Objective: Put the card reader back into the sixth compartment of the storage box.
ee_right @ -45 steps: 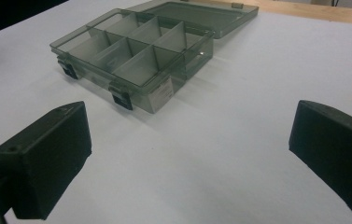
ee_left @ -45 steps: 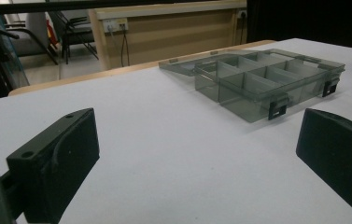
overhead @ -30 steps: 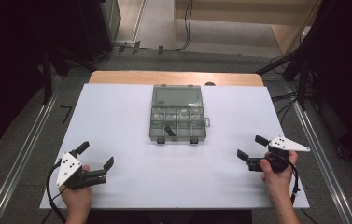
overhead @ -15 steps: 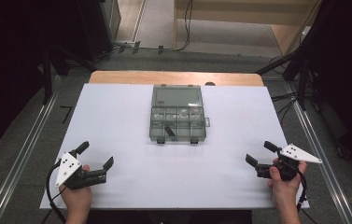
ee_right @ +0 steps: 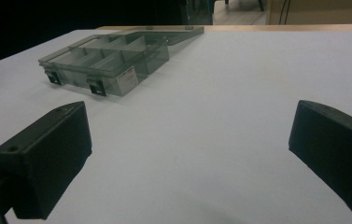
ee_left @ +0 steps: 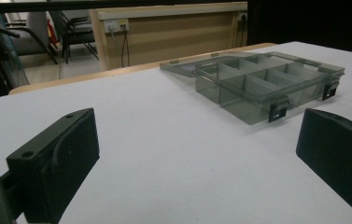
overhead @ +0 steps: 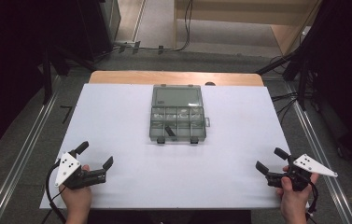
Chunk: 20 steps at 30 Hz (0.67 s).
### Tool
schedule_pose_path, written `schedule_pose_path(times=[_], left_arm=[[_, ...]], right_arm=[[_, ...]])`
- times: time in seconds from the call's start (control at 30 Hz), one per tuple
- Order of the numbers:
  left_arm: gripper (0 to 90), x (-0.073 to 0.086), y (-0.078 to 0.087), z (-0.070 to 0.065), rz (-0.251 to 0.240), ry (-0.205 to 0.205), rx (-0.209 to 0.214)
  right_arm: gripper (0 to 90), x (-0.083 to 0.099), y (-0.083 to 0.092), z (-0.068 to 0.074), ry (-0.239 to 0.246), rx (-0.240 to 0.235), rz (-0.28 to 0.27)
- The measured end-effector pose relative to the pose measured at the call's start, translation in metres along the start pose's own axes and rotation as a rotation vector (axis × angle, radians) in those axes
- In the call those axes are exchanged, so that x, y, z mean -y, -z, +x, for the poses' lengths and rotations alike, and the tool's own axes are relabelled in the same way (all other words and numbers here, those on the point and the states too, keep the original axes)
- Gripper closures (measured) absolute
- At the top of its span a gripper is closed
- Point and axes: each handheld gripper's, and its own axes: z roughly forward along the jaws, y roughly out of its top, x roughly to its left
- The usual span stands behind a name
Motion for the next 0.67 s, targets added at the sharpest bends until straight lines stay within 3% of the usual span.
schedule_pose_path(times=[0.4,0.57,0.67], left_arm=[[0.0,0.0000,0.0003,0.0016,-0.004,0.013,0.005],[0.0,0.0000,0.0004,0.0015,-0.005,0.013,0.005],[0.0,0.0000,0.0000,0.0016,-0.004,0.013,0.003]], right_arm=[[0.0,0.0054,0.0016,-0.0073,-0.042,0.004,-0.061],[0.0,0.0046,-0.0035,-0.0011,0.010,0.011,-0.023],[0.0,0.0043,-0.0054,-0.0010,0.014,0.002,-0.007]])
